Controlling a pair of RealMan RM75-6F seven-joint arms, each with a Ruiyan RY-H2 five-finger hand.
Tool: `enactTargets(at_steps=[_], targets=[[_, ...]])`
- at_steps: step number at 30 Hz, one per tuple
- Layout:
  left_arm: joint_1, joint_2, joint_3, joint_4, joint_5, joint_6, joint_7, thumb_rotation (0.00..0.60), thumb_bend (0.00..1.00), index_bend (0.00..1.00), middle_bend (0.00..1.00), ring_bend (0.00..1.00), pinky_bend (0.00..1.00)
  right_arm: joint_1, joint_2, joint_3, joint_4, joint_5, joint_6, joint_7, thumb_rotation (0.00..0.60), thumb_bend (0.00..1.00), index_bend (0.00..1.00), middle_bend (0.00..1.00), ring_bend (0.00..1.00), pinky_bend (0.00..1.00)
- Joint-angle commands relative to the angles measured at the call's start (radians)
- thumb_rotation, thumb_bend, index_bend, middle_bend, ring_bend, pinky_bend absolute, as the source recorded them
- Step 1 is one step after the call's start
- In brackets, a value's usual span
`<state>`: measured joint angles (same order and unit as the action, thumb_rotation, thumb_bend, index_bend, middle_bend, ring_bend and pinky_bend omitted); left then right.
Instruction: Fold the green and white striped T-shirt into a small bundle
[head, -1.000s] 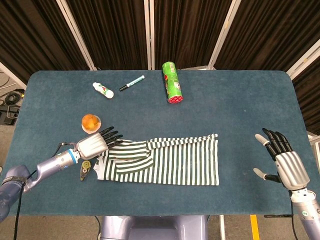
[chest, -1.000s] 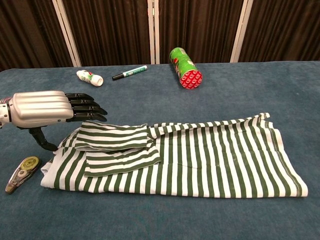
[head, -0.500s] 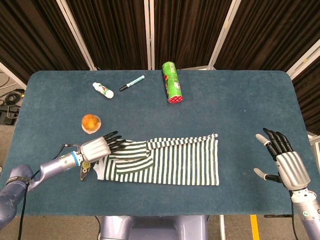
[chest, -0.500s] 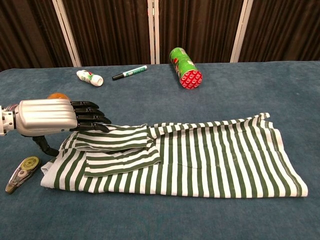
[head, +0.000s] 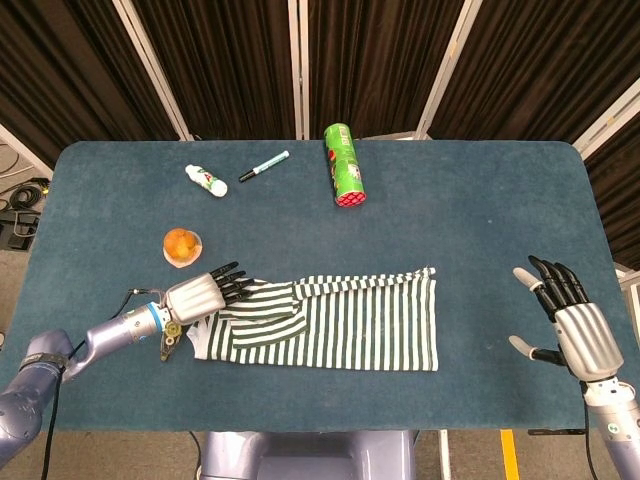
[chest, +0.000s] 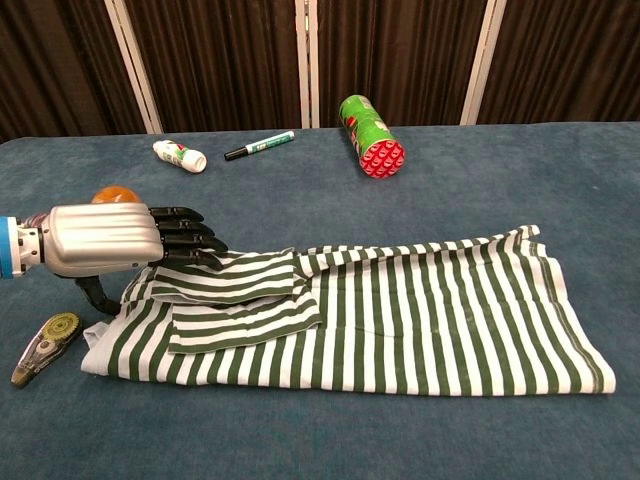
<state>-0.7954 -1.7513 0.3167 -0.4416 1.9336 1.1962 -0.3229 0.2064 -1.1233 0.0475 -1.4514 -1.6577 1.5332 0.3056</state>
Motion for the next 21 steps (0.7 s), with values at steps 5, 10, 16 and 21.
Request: enactTargets(at_steps=[5, 10, 16, 21], targets=[[0.0, -0.019, 0.002, 0.013, -0.002, -0.003, -0.008, 0.6, 0.35, 0.23, 0.0, 0.0, 0.0, -0.001, 0.001, 0.0, 0.0, 0.0, 0.001, 0.003, 0.6, 0.0, 0.17, 0.0, 0.0, 0.0], [-0.004, -0.025, -0.003, 0.018, -0.008, 0.006, -0.019, 0.6, 0.42, 0.27, 0.0, 0.0, 0.0, -0.001, 0.002, 0.001, 0.001, 0.0, 0.003, 0.006, 0.6, 0.0, 0.17, 0.0, 0.0, 0.0], [-0.016, -0.023, -0.009, 0.012, -0.009, 0.027, -0.02, 0.6, 0.44, 0.3, 0.0, 0.0, 0.0, -0.003, 0.004, 0.002, -0.002, -0.001, 0.008, 0.007, 0.6, 0.0, 0.17, 0.0, 0.0, 0.0], [-0.029, -0.012, -0.012, -0.01, -0.011, 0.032, -0.01, 0.6, 0.45, 0.31, 0.0, 0.0, 0.0, -0.004, 0.005, 0.002, -0.003, -0.001, 0.009, 0.008, 0.6, 0.0, 0.18, 0.0, 0.0, 0.0]])
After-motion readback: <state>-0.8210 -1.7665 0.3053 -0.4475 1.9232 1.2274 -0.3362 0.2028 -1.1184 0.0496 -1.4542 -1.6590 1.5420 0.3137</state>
